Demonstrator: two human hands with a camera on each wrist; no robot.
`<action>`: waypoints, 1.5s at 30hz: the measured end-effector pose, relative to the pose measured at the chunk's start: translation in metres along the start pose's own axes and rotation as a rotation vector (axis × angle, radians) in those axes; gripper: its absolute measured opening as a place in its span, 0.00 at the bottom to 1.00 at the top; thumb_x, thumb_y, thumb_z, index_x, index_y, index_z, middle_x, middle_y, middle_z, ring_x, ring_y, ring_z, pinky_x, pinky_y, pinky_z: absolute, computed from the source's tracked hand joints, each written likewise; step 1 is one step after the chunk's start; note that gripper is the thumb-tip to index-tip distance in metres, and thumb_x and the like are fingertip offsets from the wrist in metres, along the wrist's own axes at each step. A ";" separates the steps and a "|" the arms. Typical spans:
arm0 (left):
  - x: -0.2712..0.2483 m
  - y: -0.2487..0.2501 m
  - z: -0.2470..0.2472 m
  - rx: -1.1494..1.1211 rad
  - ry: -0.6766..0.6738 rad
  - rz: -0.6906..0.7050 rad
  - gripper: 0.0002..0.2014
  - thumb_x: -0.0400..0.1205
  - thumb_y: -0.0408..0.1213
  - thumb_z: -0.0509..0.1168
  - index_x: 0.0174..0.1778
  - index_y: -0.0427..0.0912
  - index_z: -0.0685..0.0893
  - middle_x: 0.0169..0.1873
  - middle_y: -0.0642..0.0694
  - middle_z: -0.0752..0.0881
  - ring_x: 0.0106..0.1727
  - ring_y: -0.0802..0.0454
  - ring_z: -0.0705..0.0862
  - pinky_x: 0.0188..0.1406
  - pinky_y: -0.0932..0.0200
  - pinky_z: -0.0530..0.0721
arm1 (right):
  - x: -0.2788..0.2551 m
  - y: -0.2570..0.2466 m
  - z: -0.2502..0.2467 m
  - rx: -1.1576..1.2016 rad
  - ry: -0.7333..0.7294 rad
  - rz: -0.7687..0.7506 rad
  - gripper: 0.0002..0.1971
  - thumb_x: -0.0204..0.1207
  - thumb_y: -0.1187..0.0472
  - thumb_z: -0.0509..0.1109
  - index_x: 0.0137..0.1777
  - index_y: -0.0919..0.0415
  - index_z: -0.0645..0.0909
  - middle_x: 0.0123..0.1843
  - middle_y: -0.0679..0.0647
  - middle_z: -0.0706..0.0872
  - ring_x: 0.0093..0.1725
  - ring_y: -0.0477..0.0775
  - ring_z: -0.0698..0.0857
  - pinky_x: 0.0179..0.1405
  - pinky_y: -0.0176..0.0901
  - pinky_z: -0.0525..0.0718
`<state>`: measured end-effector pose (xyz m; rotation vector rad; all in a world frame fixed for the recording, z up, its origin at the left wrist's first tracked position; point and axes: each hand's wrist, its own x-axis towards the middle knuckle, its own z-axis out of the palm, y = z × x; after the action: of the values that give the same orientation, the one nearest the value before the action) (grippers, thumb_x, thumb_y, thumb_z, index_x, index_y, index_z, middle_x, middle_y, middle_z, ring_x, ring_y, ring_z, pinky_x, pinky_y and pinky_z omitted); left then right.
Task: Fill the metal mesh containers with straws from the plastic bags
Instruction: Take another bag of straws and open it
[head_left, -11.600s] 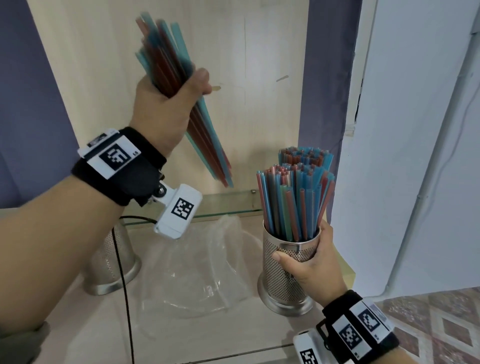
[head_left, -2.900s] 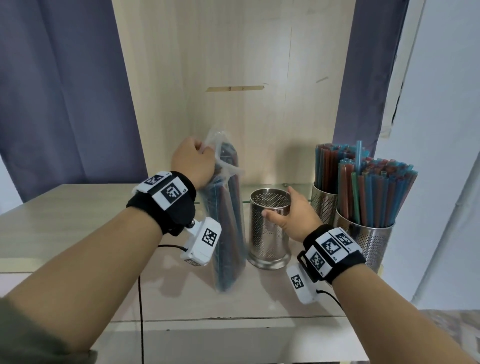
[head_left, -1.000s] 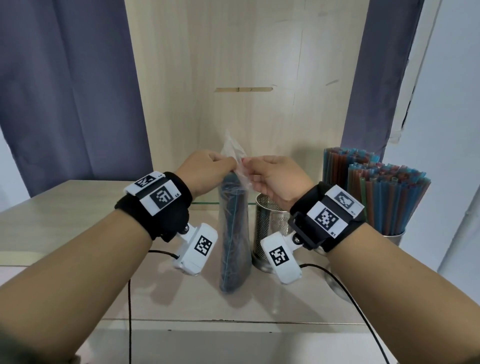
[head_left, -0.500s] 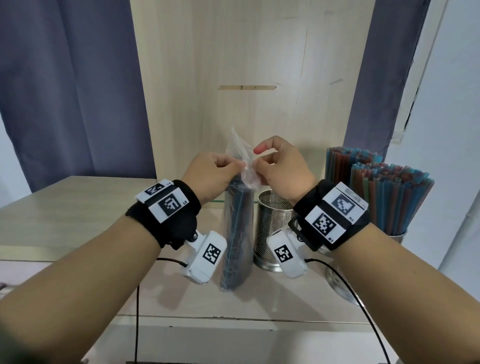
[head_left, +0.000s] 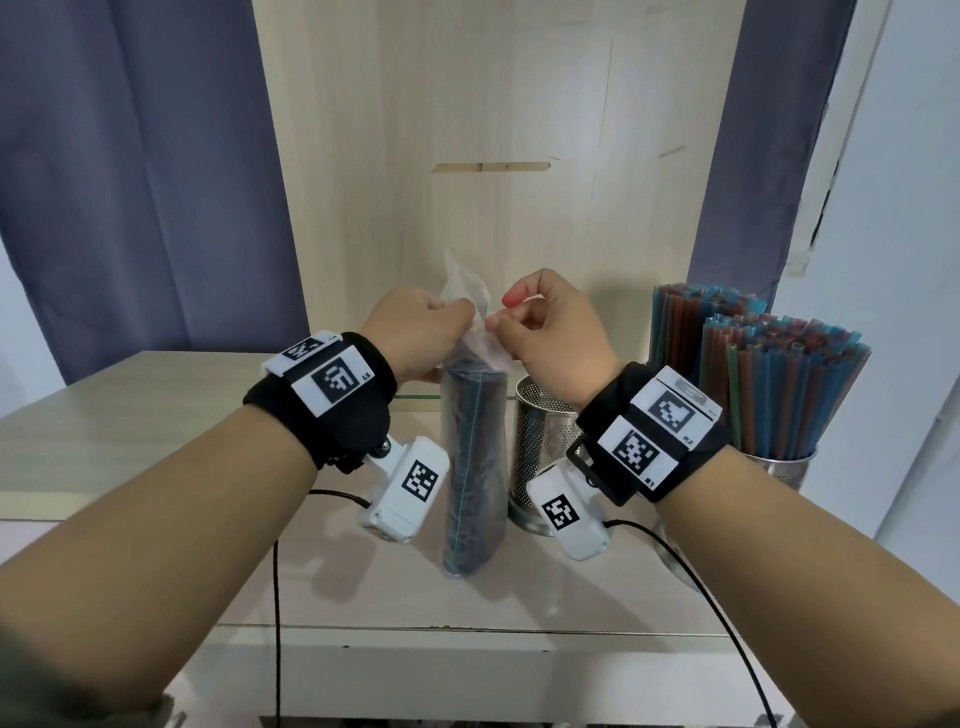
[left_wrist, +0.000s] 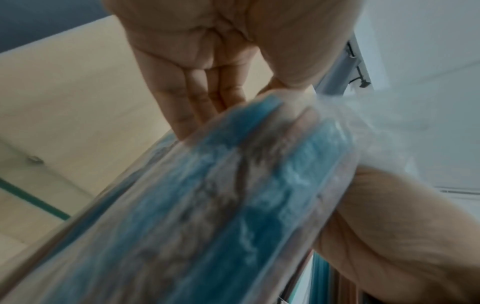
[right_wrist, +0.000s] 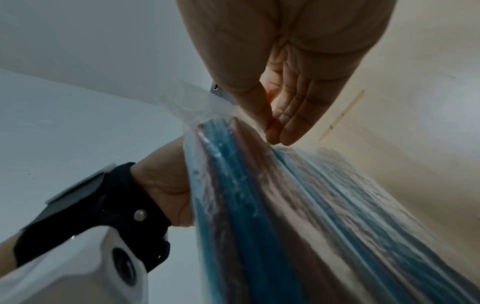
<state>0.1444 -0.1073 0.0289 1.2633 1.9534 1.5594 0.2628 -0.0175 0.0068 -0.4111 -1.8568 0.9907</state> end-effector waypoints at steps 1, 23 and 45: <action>0.000 0.000 0.000 0.016 0.023 0.008 0.10 0.80 0.38 0.61 0.38 0.37 0.83 0.33 0.39 0.81 0.33 0.47 0.82 0.34 0.51 0.89 | 0.000 0.001 0.002 -0.005 0.010 -0.013 0.13 0.77 0.70 0.72 0.41 0.52 0.74 0.31 0.53 0.80 0.28 0.44 0.79 0.38 0.41 0.81; -0.002 0.001 -0.015 0.040 0.094 0.001 0.13 0.80 0.37 0.61 0.30 0.38 0.80 0.24 0.44 0.82 0.25 0.50 0.80 0.23 0.65 0.81 | -0.014 -0.002 0.014 -0.130 0.007 -0.168 0.15 0.75 0.68 0.74 0.36 0.49 0.73 0.32 0.44 0.79 0.29 0.40 0.76 0.33 0.32 0.77; -0.008 0.008 -0.011 -0.503 -0.107 0.043 0.05 0.83 0.30 0.66 0.45 0.34 0.86 0.32 0.44 0.91 0.33 0.55 0.89 0.34 0.64 0.88 | 0.001 -0.033 0.004 -0.189 0.014 0.052 0.16 0.77 0.50 0.74 0.34 0.62 0.85 0.30 0.55 0.86 0.29 0.47 0.82 0.35 0.48 0.86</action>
<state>0.1438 -0.1203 0.0381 1.1453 1.3533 1.8103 0.2636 -0.0390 0.0324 -0.5800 -1.9425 0.8469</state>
